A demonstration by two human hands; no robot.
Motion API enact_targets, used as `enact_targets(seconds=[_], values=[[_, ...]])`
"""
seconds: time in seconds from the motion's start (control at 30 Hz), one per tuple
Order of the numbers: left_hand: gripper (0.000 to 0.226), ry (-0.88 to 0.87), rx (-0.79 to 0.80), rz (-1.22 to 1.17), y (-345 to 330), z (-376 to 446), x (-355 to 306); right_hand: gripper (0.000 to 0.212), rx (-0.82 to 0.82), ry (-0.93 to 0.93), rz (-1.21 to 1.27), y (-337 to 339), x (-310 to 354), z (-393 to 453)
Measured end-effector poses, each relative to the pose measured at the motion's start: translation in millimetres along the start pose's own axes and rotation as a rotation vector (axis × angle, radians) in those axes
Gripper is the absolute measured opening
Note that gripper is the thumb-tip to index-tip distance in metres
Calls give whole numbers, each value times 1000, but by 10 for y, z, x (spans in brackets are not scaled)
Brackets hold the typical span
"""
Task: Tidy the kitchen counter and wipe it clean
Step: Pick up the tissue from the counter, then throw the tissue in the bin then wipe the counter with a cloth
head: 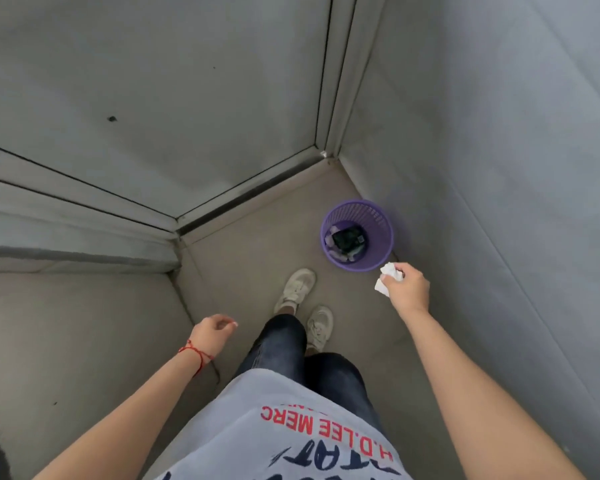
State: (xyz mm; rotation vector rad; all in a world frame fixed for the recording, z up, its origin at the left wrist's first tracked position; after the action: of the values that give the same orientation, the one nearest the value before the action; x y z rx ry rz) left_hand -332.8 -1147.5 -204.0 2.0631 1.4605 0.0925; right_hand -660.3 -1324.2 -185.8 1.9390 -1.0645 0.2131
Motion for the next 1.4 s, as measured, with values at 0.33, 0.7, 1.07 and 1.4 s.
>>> enact_targets(seconds=[0.33,0.7,1.07,1.4], values=[[25,68,59,88,26,700,-371,28,-24,-84,-49,-470,179,1036],[26,95,118,171,17,839,-550,46,11,-97,-119,-479,155,1455],[29,-145,185,318,241,845,-1463,40,-20,-296,2,4,-494,514],[29,-451,204,622,24,648,-2176,38,-263,-569,395,209,-1355,-720]])
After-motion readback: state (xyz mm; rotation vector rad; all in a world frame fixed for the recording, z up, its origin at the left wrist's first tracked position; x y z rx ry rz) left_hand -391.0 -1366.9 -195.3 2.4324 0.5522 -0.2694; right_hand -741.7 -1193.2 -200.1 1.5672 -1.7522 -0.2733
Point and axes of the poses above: each hand's wrist, its own z-axis towards the middle knuckle, its own y-axis out of the back of the hand, x = y × z, the point moved 5 cm from there along z, towards the middle knuckle, and after that the axes turned 1 degree about -x, right-handed, at the moved point
